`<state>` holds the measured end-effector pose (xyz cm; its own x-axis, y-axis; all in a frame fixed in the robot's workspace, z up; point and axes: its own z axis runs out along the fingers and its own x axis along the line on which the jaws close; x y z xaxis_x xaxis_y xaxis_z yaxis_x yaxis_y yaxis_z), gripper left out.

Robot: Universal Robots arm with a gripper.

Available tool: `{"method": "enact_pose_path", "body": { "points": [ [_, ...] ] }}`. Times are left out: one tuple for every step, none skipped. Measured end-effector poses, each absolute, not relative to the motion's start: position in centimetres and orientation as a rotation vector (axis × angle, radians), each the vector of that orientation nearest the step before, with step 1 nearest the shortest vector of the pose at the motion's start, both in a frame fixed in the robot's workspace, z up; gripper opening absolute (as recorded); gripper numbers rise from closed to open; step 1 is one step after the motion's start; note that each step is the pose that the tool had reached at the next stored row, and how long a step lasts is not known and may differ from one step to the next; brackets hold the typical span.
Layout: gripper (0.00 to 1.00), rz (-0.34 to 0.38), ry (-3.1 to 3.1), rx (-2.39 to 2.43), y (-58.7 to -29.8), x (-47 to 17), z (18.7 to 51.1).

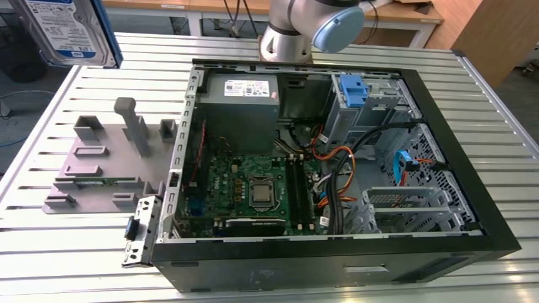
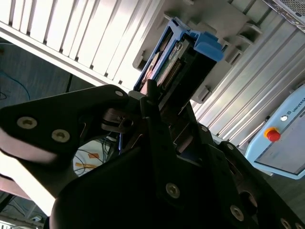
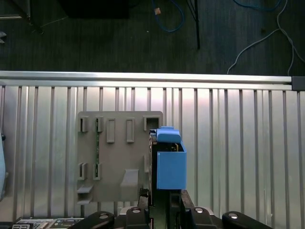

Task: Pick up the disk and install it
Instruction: 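Pick up the disk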

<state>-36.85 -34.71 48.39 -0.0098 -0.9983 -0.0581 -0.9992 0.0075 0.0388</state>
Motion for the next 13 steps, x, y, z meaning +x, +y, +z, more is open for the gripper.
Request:
{"method": "enact_pose_path", "body": {
  "points": [
    [0.35,0.107,2.22,-2.2,-34.7,-36.7,48.4],
    [0.35,0.107,2.22,-2.201,-34.7,-36.4,48.4],
    [0.35,0.107,2.22,-2.201,-34.7,-36.2,48.4],
    [0.35,0.107,2.22,-2.201,-34.7,-35.9,48.4],
    [0.35,0.107,2.22,-2.201,-34.7,-35.7,48.4],
    [0.35,0.107,2.22,-2.201,-34.7,-35.4,48.4],
    [0.35,0.107,2.22,-2.201,-34.7,-35.1,48.4],
    [0.35,0.107,2.22,-2.2,-34.7,-34.8,48.4],
    [0.35,0.107,2.22,-2.2,-34.7,-34.6,48.4],
    [0.35,0.107,2.22,-2.2,-34.7,-34.3,48.4],
    [0.35,0.107,2.22,-2.2,-34.7,-34.0,48.4],
    [0.35,0.107,2.22,-2.2,-34.7,-33.7,48.4],
    [0.35,0.107,2.22,-2.2,-34.7,-33.4,48.4]
  ]
}}
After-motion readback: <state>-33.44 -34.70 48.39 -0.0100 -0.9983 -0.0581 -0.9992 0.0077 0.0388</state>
